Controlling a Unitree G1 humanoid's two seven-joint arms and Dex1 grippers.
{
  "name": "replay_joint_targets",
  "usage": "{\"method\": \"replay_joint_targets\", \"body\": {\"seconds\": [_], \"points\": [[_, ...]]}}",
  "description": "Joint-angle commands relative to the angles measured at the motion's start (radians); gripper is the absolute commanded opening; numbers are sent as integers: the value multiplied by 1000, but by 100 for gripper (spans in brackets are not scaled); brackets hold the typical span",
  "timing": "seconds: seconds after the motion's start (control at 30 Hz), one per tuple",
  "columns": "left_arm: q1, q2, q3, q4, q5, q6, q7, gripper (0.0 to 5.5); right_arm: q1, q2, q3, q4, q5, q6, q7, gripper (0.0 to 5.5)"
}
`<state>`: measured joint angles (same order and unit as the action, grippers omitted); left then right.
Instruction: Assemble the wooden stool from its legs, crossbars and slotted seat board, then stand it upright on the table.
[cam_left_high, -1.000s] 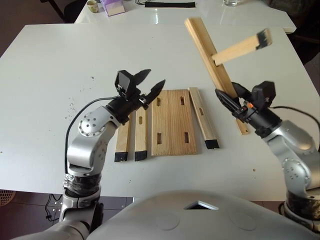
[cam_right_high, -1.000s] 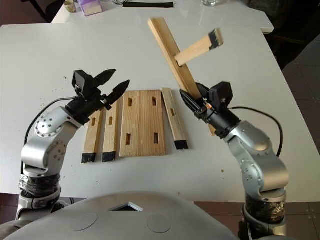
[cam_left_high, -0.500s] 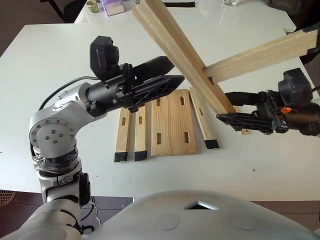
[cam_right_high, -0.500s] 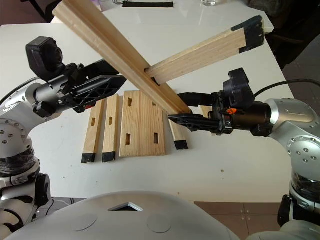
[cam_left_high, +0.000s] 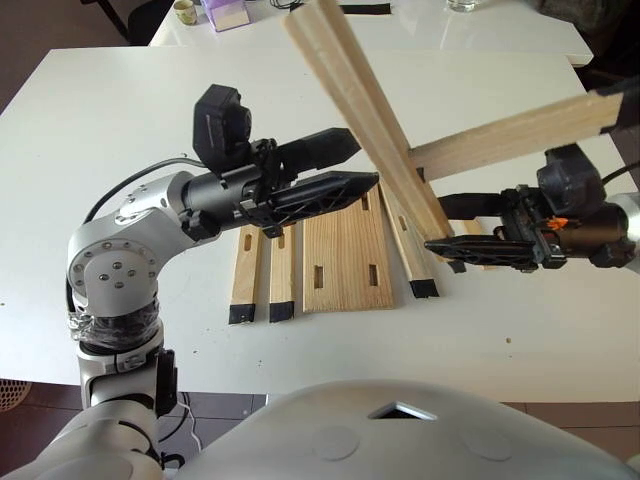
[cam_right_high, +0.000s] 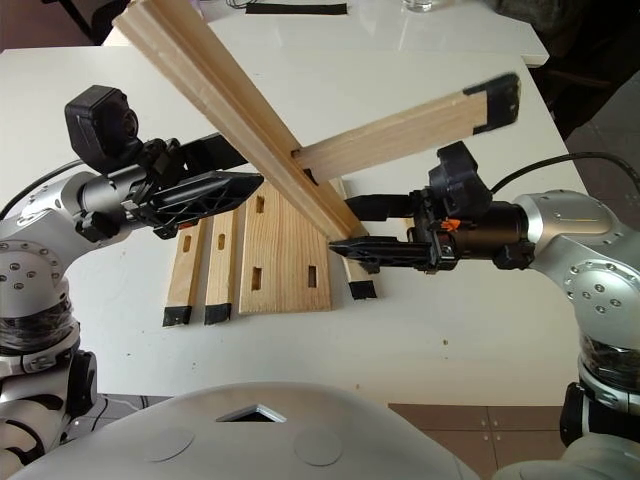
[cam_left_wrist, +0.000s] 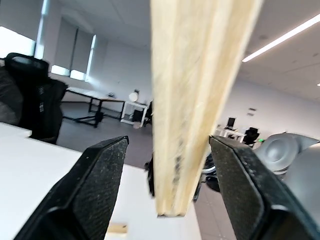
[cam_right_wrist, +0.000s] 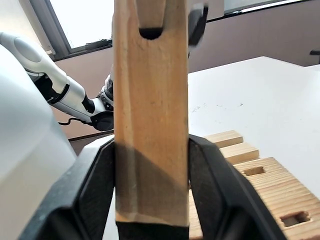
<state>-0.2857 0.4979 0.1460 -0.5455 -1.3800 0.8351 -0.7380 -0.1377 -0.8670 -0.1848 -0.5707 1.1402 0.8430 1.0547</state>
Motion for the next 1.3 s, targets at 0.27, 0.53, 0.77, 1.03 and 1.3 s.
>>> {"method": "replay_joint_targets", "body": {"seconds": [0.27,0.53,0.77,1.03,1.3], "points": [[-2,10,-41,-24,-16,1,18,300,-72,-39,55,39,-74,-16,89,206],[-7,5,-66,-35,-16,1,40,300,-120,-35,111,61,-110,-14,118,206],[6,26,-96,-55,20,3,17,226,-112,-32,123,55,-121,-14,114,206],[34,49,-125,-62,107,-20,-20,217,-111,-52,129,61,-157,-21,134,206],[25,36,-105,-21,149,-68,4,208,-80,-73,122,84,-222,-29,106,293]]}}
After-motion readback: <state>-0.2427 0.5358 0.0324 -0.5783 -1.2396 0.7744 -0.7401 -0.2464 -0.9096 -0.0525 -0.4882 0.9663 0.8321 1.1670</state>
